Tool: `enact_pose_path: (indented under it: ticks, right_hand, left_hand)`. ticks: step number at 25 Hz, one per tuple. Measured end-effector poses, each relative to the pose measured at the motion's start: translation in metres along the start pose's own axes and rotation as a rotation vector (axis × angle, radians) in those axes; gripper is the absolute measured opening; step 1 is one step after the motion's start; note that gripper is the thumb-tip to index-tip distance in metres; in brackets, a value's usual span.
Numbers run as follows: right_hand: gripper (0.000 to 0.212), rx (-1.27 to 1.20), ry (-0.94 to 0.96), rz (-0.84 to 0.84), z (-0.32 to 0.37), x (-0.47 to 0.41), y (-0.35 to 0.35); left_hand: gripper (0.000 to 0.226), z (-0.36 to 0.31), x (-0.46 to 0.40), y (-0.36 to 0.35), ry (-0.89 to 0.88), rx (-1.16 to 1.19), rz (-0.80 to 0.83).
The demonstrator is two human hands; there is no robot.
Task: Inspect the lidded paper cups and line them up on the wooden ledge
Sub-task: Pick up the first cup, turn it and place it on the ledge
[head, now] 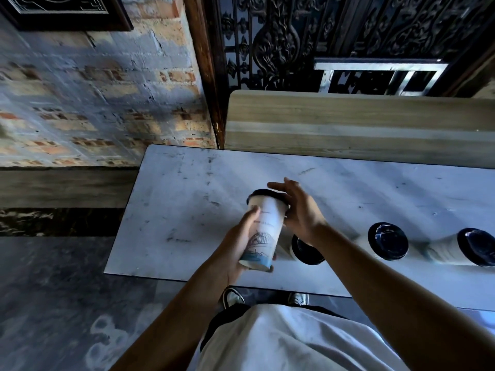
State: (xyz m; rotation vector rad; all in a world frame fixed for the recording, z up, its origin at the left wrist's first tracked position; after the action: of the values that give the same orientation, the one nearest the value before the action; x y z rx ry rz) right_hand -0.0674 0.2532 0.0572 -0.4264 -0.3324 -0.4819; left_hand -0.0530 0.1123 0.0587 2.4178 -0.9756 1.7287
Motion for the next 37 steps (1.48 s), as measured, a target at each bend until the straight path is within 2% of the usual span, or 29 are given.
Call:
enact_pose_path:
  ticks: [2,7,10,14,17,18,19,20,21,23,25,27,28,30,32,34,37]
  right_hand:
    - [0.038,-0.057,-0.020,-0.044,-0.013,0.006,0.002]
    - [0.033,-0.192,-0.077,-0.003,-0.038,0.022,-0.013]
    - [0.035,-0.190,-0.079,0.018,-0.047,0.028,-0.018]
    - [0.041,-0.232,-0.103,0.021,-0.053,0.031,-0.016]
    - [0.032,-0.166,-0.089,0.018,-0.051,0.031,-0.014]
    - [0.033,-0.160,-0.089,0.020,-0.050,0.031,-0.014]
    - [0.048,-0.155,-0.091,0.018,-0.052,0.029,-0.012]
    - [0.060,-0.150,-0.095,0.026,-0.053,0.029,-0.010]
    - [0.064,-0.158,-0.086,0.037,-0.052,0.028,-0.010]
    - [0.053,-0.167,-0.050,0.032,-0.046,0.027,-0.008]
    - [0.046,-0.170,-0.045,0.021,-0.043,0.028,-0.006]
    - [0.049,-0.180,-0.051,0.031,-0.043,0.029,-0.006]
    - [0.056,-0.178,-0.047,0.033,-0.042,0.030,-0.006]
    - [0.068,-0.174,-0.046,0.043,-0.041,0.032,-0.009]
    - [0.073,-0.160,-0.055,0.053,-0.040,0.035,-0.013]
    - [0.074,-0.147,-0.052,0.065,-0.037,0.037,-0.017]
    - [0.064,-0.145,-0.035,0.109,-0.035,0.036,-0.020]
  left_hand:
    - [0.066,-0.005,0.001,0.007,-0.019,0.095,-0.013]
    - [0.060,-0.007,0.005,0.010,-0.033,0.247,-0.028]
    - [0.055,-0.005,0.005,0.010,-0.022,0.313,-0.056]
    - [0.053,-0.004,0.004,0.009,-0.012,0.323,-0.079]
    - [0.053,-0.004,0.001,0.009,-0.007,0.300,-0.081]
    - [0.053,-0.004,0.000,0.010,-0.017,0.287,-0.081]
    - [0.054,-0.005,-0.003,0.013,-0.031,0.269,-0.096]
    - [0.055,-0.005,-0.005,0.020,-0.046,0.229,-0.143]
    - [0.055,-0.006,-0.006,0.029,-0.061,0.147,-0.227]
    - [0.053,-0.011,-0.001,0.047,-0.104,-0.075,-0.427]
    - [0.044,-0.025,0.008,0.055,-0.273,-0.242,-0.571]
    - [0.018,-0.040,0.023,0.058,-0.520,-0.296,-0.650]
    - [0.018,-0.047,0.033,0.057,-0.646,-0.335,-0.666]
    - [0.037,-0.062,0.056,0.046,-0.910,-0.485,-0.672]
    - [0.046,-0.070,0.071,0.033,-1.084,-0.619,-0.636]
    - [0.048,-0.073,0.075,0.024,-1.133,-0.656,-0.572]
    - [0.044,-0.073,0.076,0.023,-1.070,-0.580,-0.540]
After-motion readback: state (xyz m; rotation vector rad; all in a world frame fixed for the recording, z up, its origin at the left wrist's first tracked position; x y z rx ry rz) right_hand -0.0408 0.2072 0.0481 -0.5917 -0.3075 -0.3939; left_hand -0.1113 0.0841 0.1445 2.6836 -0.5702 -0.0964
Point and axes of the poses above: each hand's wrist, its own x-axis away from the middle knuckle, its own y-axis out of the back of the hand, z = x × y, the point moved 10 cm from there along -x, towards the middle knuckle, and after that the axes turned 12 degrees about y, right-handed, at the moved point
